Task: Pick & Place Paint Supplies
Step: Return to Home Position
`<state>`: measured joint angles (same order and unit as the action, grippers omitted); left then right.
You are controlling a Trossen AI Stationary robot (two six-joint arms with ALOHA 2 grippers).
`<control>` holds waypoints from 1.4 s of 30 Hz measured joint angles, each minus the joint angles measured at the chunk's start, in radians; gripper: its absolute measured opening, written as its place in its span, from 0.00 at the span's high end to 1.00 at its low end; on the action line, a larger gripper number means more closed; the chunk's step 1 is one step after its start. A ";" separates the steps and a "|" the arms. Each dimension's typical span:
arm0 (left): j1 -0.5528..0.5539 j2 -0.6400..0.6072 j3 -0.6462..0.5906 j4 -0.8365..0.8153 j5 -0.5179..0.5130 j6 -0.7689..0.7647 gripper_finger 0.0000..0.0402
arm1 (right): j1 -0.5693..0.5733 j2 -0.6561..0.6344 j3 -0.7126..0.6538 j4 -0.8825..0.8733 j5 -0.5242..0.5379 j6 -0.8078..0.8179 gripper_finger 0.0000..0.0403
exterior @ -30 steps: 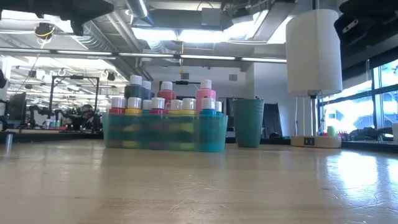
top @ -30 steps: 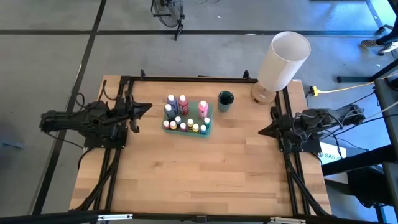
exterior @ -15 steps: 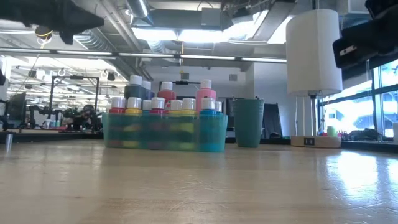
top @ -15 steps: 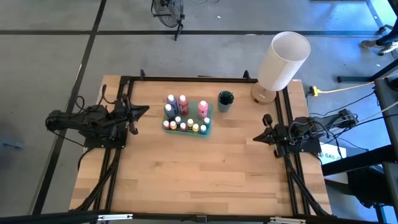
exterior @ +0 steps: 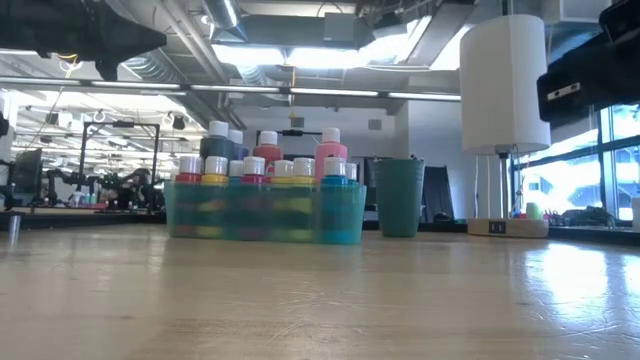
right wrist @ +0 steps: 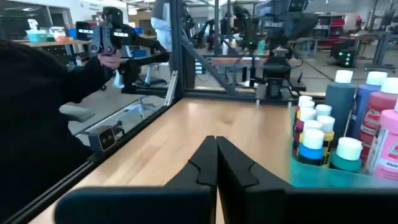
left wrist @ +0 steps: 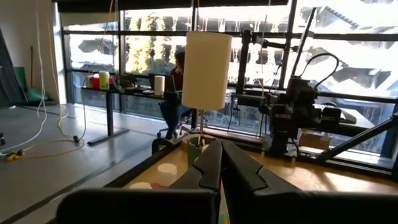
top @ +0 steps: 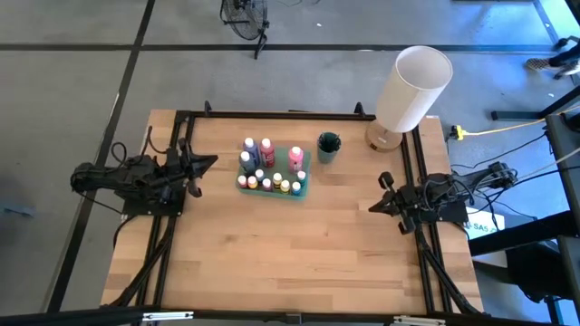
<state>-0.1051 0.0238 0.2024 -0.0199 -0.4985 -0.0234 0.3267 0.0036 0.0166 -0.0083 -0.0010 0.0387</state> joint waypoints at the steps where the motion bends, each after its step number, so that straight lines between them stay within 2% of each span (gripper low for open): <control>1: 0.000 0.000 0.000 0.002 0.001 -0.003 0.99 | 0.000 0.000 0.000 0.002 0.000 0.001 1.00; 8: 0.000 0.000 -0.005 0.007 0.024 -0.030 1.00 | 0.000 0.002 0.000 0.002 -0.003 0.001 1.00; 12: 0.000 0.002 -0.090 0.136 0.033 -0.068 0.99 | 0.000 0.003 0.000 0.002 -0.013 -0.024 1.00; 19: 0.000 0.002 -0.194 0.293 0.089 -0.018 0.99 | 0.000 0.003 0.000 0.004 -0.014 -0.054 1.00; 23: 0.000 0.002 -0.194 0.280 0.096 -0.012 1.00 | 0.000 0.003 0.000 0.005 -0.014 -0.054 1.00; 29: 0.000 0.002 -0.194 0.252 0.160 0.062 1.00 | 0.000 0.003 0.000 0.005 -0.012 -0.079 1.00; 31: 0.000 0.002 -0.194 0.238 0.165 0.062 0.99 | 0.000 0.003 0.000 0.005 -0.010 -0.086 1.00; 37: 0.000 0.002 -0.194 0.115 0.265 0.021 1.00 | 0.000 0.004 0.000 0.004 -0.010 -0.092 1.00; 42: 0.000 0.003 -0.194 0.066 0.285 -0.005 0.99 | 0.000 0.018 0.000 0.002 -0.002 -0.080 1.00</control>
<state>-0.1051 0.0272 0.0086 0.0460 -0.2137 -0.0288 0.3271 0.0215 0.0166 -0.0060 -0.0033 -0.0415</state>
